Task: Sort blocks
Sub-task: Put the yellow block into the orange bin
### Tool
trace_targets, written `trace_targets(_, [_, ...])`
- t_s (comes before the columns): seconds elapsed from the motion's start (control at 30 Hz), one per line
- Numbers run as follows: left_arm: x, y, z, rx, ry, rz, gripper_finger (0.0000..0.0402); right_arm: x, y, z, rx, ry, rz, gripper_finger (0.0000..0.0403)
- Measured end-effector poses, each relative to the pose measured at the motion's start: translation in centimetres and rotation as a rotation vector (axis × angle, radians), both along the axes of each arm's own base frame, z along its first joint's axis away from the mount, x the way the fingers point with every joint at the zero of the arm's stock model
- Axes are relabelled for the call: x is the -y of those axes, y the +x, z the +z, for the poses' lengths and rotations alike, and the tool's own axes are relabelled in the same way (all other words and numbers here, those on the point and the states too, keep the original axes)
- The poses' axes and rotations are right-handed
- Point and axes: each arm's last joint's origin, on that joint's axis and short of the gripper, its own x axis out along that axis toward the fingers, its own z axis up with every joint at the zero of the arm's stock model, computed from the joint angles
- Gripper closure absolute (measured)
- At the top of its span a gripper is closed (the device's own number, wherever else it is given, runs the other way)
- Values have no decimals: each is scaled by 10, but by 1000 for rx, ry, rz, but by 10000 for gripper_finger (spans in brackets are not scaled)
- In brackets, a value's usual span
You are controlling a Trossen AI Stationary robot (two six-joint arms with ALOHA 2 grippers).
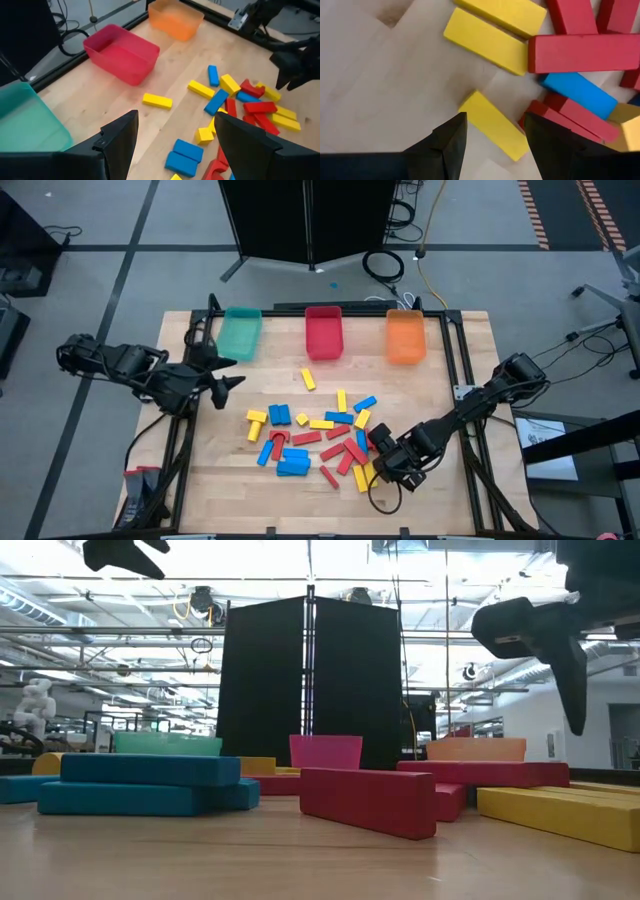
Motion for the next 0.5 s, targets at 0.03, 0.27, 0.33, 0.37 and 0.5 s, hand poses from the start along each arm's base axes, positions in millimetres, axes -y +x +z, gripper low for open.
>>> trace_targets(0.03, [0, 1, -1, -6, 1, 0, 134, 0, 1, -1, -1, -2, 6, 211])
trace_targets(0.27, [3, 7, -4, -30, 4, -6, 134, -7, 0, -16, -40, -65, 144, 211])
trace_targets(0.33, [3, 7, -4, -34, 1, -10, 134, -8, 0, -20, -48, -79, 177, 211])
trace_targets(0.37, [3, 7, -4, -36, -2, -14, 134, -8, 1, -21, -48, -96, 185, 211])
trace_targets(0.5, [3, 8, -4, -38, -5, -18, 134, -8, 1, -28, -73, -133, 218, 211])
